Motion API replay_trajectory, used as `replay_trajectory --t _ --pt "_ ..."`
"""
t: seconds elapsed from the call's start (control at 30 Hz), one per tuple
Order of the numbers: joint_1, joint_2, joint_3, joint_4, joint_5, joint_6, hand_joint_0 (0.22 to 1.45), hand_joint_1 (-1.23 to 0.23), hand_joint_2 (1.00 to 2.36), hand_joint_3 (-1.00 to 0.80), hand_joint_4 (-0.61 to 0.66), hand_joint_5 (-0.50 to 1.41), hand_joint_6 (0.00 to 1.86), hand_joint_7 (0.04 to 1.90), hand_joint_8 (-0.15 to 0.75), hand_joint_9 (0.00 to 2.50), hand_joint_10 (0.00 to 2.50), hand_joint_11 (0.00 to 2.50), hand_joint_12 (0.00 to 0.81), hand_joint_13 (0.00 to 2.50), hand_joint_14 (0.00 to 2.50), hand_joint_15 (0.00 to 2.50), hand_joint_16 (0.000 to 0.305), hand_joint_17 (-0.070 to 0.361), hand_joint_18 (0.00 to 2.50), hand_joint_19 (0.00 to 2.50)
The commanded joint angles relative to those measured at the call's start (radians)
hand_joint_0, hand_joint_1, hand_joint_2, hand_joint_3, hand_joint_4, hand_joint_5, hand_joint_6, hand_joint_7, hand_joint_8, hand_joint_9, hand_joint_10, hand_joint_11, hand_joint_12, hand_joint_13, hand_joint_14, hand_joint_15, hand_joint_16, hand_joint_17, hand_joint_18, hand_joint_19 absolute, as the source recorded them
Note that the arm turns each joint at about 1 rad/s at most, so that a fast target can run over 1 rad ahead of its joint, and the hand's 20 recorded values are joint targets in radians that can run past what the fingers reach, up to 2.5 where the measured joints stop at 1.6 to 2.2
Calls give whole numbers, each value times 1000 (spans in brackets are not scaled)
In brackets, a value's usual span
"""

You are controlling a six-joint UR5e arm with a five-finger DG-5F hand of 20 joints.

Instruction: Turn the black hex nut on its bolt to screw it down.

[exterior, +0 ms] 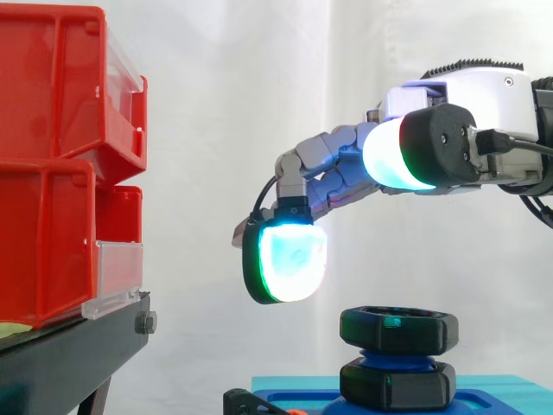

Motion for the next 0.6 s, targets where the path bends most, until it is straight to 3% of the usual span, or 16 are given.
replay_trajectory --t 0.0,0.07,0.1,0.57 --pt "19 -2 0 4 29 0 487 -138 1000 -500 296 -110 501 1139 296 449 3 114 369 434 0 57 53 119 341 168" --pt "27 -2 0 -6 47 1 487 -139 1000 -500 293 -108 501 1142 296 453 2 121 368 434 1 51 53 119 342 168" --pt "42 -2 0 -12 53 3 487 -139 1000 -500 290 -108 501 1146 296 452 2 129 368 435 0 52 53 119 342 167" --pt "73 -2 0 -33 81 7 486 -198 1000 -500 290 -101 500 1188 294 445 3 121 368 437 0 52 53 119 351 150"
